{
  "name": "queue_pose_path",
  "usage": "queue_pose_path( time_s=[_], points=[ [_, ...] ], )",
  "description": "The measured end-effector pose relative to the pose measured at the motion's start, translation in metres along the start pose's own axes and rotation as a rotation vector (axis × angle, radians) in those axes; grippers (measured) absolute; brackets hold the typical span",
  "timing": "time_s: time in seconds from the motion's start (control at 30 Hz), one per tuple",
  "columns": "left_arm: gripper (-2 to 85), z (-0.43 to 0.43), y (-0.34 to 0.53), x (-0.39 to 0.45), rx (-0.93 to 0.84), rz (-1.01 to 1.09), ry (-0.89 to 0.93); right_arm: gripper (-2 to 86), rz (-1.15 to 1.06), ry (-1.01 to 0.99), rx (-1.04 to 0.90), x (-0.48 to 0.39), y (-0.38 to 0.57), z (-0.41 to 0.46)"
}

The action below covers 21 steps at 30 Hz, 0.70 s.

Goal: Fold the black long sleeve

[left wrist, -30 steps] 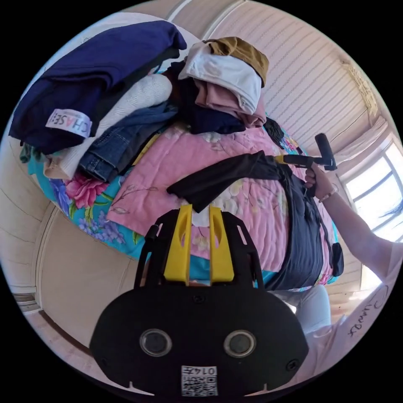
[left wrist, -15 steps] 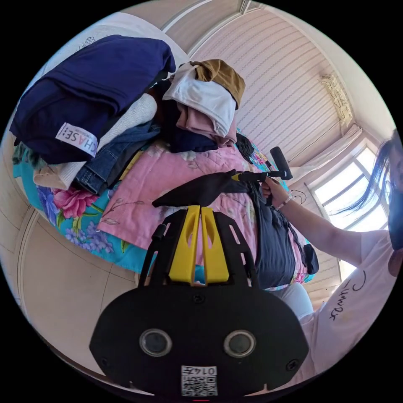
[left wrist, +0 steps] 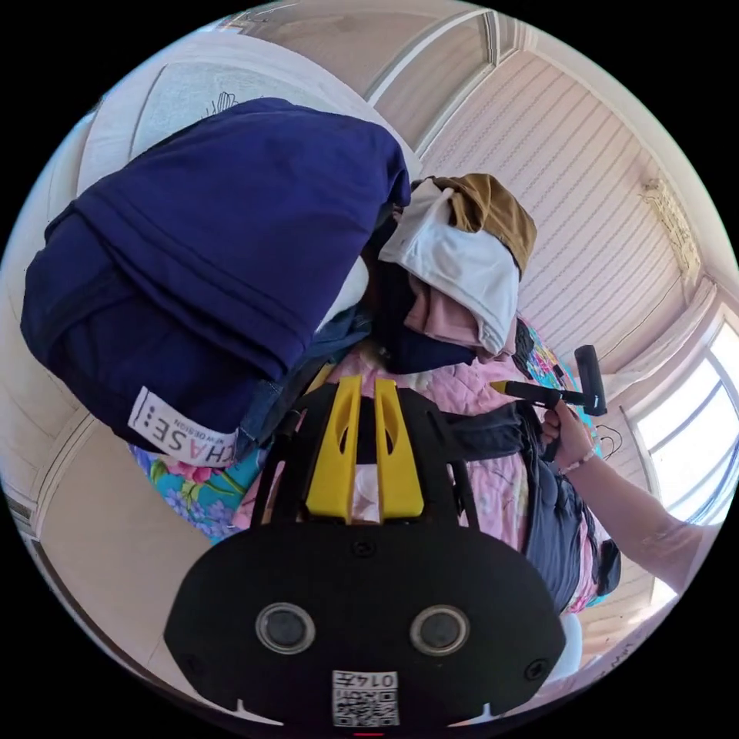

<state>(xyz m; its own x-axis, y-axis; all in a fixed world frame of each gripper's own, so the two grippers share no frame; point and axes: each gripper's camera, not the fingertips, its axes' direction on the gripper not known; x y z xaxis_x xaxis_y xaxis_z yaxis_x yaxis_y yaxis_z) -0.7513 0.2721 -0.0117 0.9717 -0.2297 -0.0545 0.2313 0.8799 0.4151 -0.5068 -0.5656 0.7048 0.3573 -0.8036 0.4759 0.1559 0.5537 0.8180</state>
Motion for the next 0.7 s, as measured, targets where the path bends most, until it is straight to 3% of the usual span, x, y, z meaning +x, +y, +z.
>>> queue_pose_path(
  time_s=[0.1,0.23,0.33,0.43,0.7],
  points=[
    [4.1,-0.004,0.012,0.006,0.001,0.023,-0.012,3.2,-0.083,0.111,-0.019,-0.017,0.022,-0.010],
    [5.5,0.024,0.024,0.014,-0.126,0.048,-0.059,6.2,-0.109,0.213,-0.103,-0.019,0.027,-0.002],
    [5.6,0.053,0.025,0.017,-0.202,0.017,-0.066,7.5,-0.100,0.243,-0.185,-0.019,0.009,0.011],
    [1.1,0.065,0.024,0.027,-0.189,0.047,-0.064,3.3,-0.057,0.190,-0.250,-0.012,-0.009,0.012],
    [-0.9,0.047,0.019,0.054,-0.156,0.097,0.025,0.1,-0.071,0.174,-0.113,-0.023,-0.048,-0.064]
  ],
)
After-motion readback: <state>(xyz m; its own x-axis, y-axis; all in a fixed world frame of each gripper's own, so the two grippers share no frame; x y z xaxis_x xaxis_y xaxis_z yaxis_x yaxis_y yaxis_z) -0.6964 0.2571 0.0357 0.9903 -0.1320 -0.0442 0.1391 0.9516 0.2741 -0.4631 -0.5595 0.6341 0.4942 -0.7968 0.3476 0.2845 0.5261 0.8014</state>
